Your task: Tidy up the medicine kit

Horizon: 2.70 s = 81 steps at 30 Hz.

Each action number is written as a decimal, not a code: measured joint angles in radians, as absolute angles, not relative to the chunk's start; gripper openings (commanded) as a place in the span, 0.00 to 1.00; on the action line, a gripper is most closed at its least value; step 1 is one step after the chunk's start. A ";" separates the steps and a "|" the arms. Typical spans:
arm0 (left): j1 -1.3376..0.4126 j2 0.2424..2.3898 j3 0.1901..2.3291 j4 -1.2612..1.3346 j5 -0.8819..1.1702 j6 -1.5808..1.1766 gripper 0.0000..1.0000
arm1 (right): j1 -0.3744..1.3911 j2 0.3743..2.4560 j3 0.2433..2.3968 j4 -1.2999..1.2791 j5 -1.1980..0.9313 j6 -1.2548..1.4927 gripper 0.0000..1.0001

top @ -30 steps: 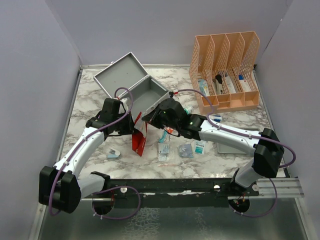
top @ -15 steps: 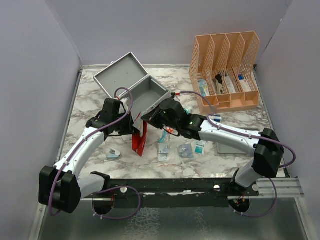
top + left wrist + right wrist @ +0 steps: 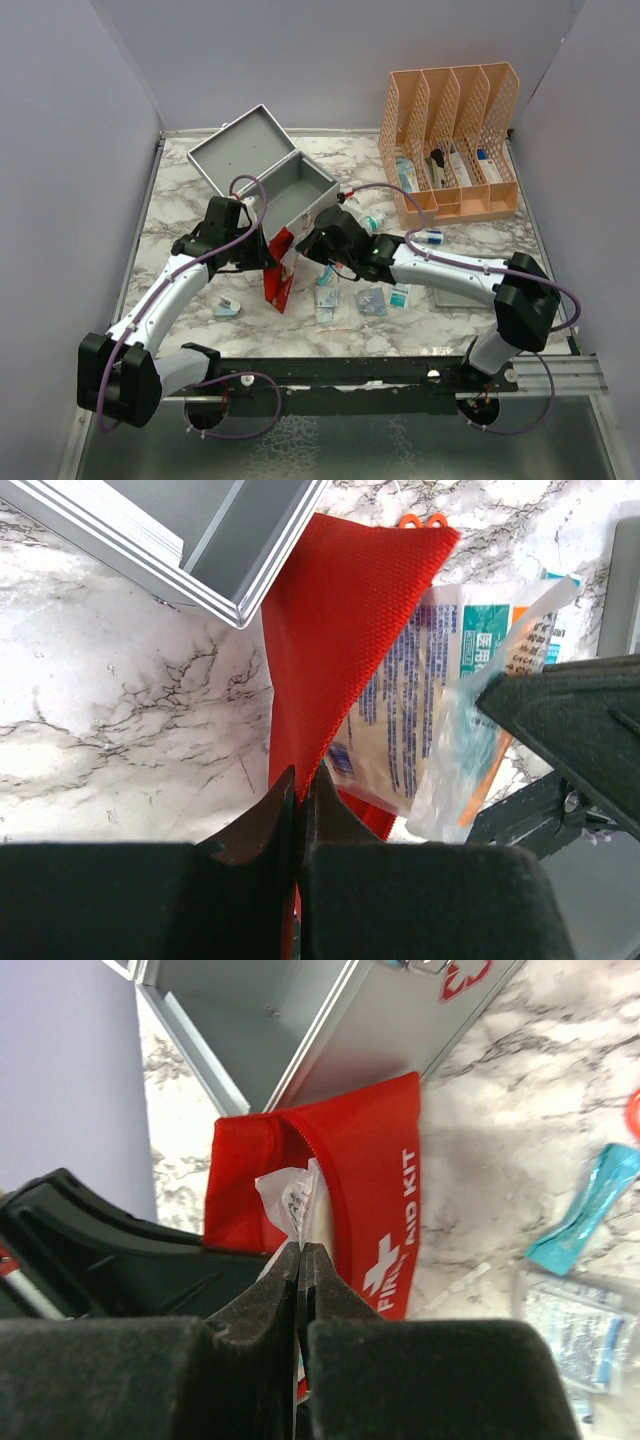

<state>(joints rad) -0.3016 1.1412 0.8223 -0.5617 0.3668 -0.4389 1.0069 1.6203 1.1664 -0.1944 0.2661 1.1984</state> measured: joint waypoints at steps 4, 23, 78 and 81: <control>-0.302 1.140 0.831 -0.579 0.358 -0.426 0.00 | 1.007 1.628 1.165 -0.202 0.287 1.118 0.01; -0.310 1.180 0.877 -0.615 0.355 -0.408 0.00 | 1.007 1.782 1.310 -0.232 0.267 0.908 0.24; -0.323 1.180 0.876 -0.598 0.355 -0.409 0.00 | 0.968 1.852 1.310 -0.216 0.246 0.779 0.50; -0.323 1.180 0.876 -0.597 0.355 -0.409 0.00 | 0.967 1.839 1.302 -0.207 0.217 0.777 0.52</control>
